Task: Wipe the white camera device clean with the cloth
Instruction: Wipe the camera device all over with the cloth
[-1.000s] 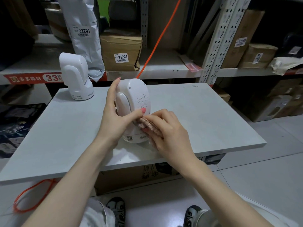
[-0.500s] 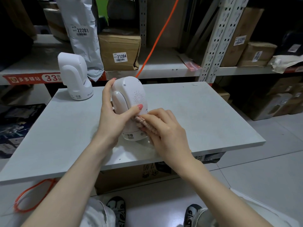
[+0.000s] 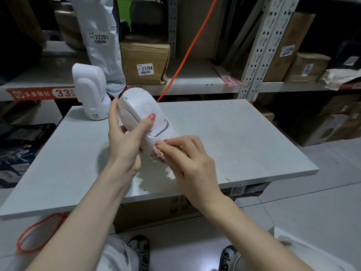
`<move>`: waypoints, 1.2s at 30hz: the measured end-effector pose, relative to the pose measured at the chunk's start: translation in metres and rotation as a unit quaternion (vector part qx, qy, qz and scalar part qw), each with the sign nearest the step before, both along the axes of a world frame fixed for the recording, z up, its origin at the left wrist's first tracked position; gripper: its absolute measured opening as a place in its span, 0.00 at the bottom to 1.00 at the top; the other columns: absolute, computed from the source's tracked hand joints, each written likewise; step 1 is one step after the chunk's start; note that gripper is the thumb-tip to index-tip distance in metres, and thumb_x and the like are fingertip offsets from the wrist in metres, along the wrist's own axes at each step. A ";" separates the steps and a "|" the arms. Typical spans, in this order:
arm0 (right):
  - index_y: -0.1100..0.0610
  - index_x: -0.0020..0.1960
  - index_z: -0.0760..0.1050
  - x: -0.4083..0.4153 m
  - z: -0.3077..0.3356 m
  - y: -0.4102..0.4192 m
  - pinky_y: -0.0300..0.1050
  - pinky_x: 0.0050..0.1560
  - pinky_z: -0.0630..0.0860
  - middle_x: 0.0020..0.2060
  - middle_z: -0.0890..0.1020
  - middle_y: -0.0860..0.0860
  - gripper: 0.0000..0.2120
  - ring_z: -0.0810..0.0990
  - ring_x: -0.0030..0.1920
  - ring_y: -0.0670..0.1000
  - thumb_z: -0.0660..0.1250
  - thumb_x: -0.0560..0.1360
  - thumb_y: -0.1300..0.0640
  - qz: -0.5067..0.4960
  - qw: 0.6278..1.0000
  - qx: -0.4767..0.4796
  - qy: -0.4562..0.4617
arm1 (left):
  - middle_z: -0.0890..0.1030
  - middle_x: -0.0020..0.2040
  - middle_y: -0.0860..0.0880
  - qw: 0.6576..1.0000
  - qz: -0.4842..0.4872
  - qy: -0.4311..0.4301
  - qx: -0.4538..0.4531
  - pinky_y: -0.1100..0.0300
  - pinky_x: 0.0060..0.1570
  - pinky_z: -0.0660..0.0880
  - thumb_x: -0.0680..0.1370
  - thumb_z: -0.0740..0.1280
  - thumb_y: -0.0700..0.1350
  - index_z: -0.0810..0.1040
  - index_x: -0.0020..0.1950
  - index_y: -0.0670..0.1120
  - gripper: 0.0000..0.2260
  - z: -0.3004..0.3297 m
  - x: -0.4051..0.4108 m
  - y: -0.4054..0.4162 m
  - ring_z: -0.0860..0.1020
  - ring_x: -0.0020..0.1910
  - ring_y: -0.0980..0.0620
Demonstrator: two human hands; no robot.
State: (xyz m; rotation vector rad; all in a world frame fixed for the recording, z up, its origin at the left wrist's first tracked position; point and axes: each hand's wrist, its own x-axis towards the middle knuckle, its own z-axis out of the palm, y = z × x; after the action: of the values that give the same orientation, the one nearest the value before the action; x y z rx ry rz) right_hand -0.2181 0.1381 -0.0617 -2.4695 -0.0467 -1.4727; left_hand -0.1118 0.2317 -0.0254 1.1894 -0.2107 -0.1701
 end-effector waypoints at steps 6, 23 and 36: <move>0.51 0.59 0.80 0.003 0.008 -0.018 0.35 0.45 0.71 0.48 0.78 0.48 0.11 0.76 0.50 0.52 0.66 0.78 0.56 -0.008 0.983 0.184 0.021 | 0.80 0.60 0.45 1.000 -0.015 0.009 -0.010 0.39 0.60 0.74 0.71 0.74 0.37 0.64 0.67 0.65 0.34 0.002 -0.002 -0.002 0.78 0.60 0.47; 0.52 0.60 0.81 0.005 0.008 -0.029 0.27 0.49 0.68 0.49 0.79 0.48 0.11 0.76 0.54 0.52 0.67 0.78 0.59 -0.022 0.958 0.277 0.067 | 0.79 0.60 0.44 0.999 0.007 0.035 -0.019 0.41 0.61 0.74 0.70 0.75 0.37 0.64 0.71 0.61 0.37 0.001 -0.005 -0.004 0.78 0.60 0.47; 0.52 0.52 0.84 0.001 -0.006 0.009 0.41 0.33 0.74 0.45 0.83 0.47 0.06 0.76 0.48 0.52 0.71 0.76 0.58 -0.060 0.996 -0.070 0.009 | 0.78 0.63 0.46 0.992 0.071 0.073 -0.073 0.49 0.57 0.78 0.69 0.76 0.39 0.64 0.68 0.59 0.34 -0.003 -0.005 -0.010 0.80 0.56 0.50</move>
State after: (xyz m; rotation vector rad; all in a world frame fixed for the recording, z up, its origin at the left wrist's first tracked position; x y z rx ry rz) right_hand -0.2168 0.1471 -0.0674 -2.6378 0.0026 -1.5442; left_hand -0.1167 0.2213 -0.0281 1.0366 -0.0091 -0.1155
